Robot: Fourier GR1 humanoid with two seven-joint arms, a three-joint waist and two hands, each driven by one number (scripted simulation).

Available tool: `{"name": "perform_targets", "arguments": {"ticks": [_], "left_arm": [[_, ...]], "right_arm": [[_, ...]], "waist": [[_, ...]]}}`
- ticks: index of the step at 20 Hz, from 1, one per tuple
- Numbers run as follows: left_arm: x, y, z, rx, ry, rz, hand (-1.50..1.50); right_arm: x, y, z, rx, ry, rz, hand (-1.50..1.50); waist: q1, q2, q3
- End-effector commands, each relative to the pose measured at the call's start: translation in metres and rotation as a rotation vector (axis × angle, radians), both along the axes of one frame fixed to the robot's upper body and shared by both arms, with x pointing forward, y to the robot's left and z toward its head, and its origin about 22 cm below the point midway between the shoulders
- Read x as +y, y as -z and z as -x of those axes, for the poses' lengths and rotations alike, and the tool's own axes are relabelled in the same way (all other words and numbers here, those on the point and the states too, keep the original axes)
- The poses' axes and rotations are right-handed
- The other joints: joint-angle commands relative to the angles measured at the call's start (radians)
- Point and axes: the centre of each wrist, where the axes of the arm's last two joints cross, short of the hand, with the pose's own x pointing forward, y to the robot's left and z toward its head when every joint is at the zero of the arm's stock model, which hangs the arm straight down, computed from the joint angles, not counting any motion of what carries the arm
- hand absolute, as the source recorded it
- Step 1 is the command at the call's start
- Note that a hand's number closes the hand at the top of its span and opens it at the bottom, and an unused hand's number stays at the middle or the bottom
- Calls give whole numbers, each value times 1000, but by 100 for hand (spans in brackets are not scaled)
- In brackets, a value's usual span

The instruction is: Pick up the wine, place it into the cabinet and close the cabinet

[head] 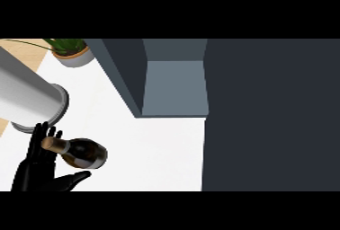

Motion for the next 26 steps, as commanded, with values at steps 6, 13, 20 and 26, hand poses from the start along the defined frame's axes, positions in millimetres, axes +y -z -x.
{"name": "perform_targets", "arguments": {"ticks": [6,13,20,26], "left_arm": [[1,35,1,10,18,-15,-150],[-14,40,-18,23,26,5,-150],[-1,53,-10,42,22,9,-150],[11,62,-32,16,22,34,-150]], "right_arm": [[14,-15,33,-50,-71,-63,-150],[2,-14,48,-44,-72,-59,-150],[2,-12,45,-48,-64,-37,-150],[11,-22,31,-44,-71,-31,-150]], "waist": [[3,1,0],[-9,0,0],[1,0,0],[3,1,0]]}}
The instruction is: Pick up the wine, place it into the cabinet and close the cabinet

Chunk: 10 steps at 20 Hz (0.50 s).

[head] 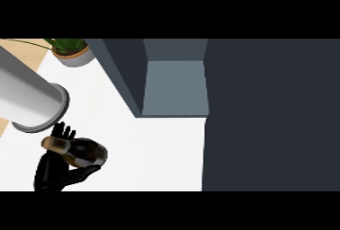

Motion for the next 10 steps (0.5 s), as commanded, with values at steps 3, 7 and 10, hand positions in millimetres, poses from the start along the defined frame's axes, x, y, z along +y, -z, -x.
{"name": "perform_targets", "arguments": {"ticks": [3,7,10], "left_arm": [[-5,12,-17,-22,15,16,-150],[-1,7,-8,-42,-15,58,-150],[-23,15,-16,-60,64,94,150]], "right_arm": [[6,-22,29,-68,-35,-22,-150],[-7,-23,49,-78,-23,-14,-150],[0,-21,38,-64,-22,-23,-150]], "waist": [[0,1,0],[-6,-2,0],[-2,-1,0]]}}
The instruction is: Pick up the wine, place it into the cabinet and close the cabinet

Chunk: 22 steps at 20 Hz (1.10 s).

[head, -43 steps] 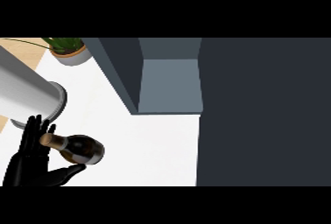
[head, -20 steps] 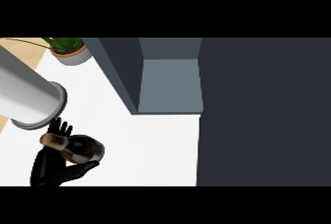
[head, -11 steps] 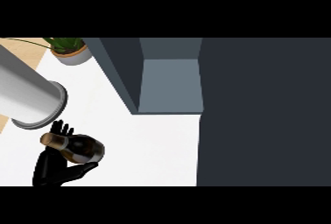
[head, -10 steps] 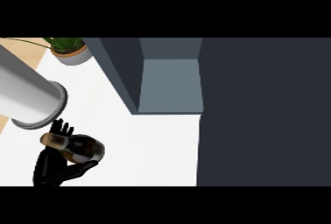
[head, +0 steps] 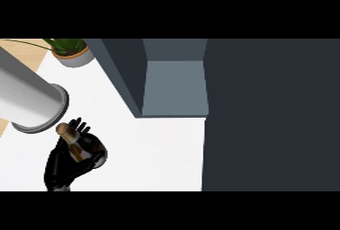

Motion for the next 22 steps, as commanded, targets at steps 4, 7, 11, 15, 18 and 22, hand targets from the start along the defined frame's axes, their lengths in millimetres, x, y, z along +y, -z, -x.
{"name": "perform_targets", "arguments": {"ticks": [4,7,11,15,18,22], "left_arm": [[3,2,5,-49,116,0,150],[-4,10,0,-44,131,-17,150],[-12,4,21,-74,172,-81,150],[0,-4,15,-122,163,-148,150],[2,-3,47,-146,158,-146,150],[5,-26,28,-252,74,-235,150]], "right_arm": [[-6,-19,26,-42,-35,-27,-150],[-3,-24,24,-64,-43,-36,-150],[-8,-10,34,-57,-25,-30,-150],[7,-21,32,-52,-30,-48,-150],[6,-19,38,-45,-20,-39,-150],[-1,-23,38,-49,-23,-18,-150]], "waist": [[4,0,-1],[3,1,-1],[3,-2,1],[6,-1,-1],[9,-2,-1],[5,-4,0]]}}
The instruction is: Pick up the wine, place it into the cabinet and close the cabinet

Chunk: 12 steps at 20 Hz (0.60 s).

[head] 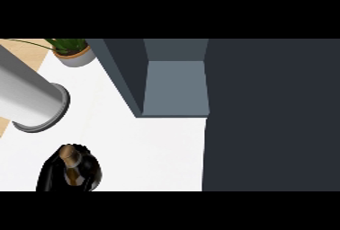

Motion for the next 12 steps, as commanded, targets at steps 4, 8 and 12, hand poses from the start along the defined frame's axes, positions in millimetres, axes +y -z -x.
{"name": "perform_targets", "arguments": {"ticks": [4,8,12], "left_arm": [[-3,-15,-4,-151,-39,-82,150],[-13,-52,2,-182,26,19,150],[-42,-92,-19,-193,79,31,150]], "right_arm": [[-6,-14,19,-61,-40,-21,-150],[-5,-14,20,-42,-30,-28,-150],[9,-26,12,-57,-21,-42,-150]], "waist": [[1,2,0],[5,0,1],[6,1,0]]}}
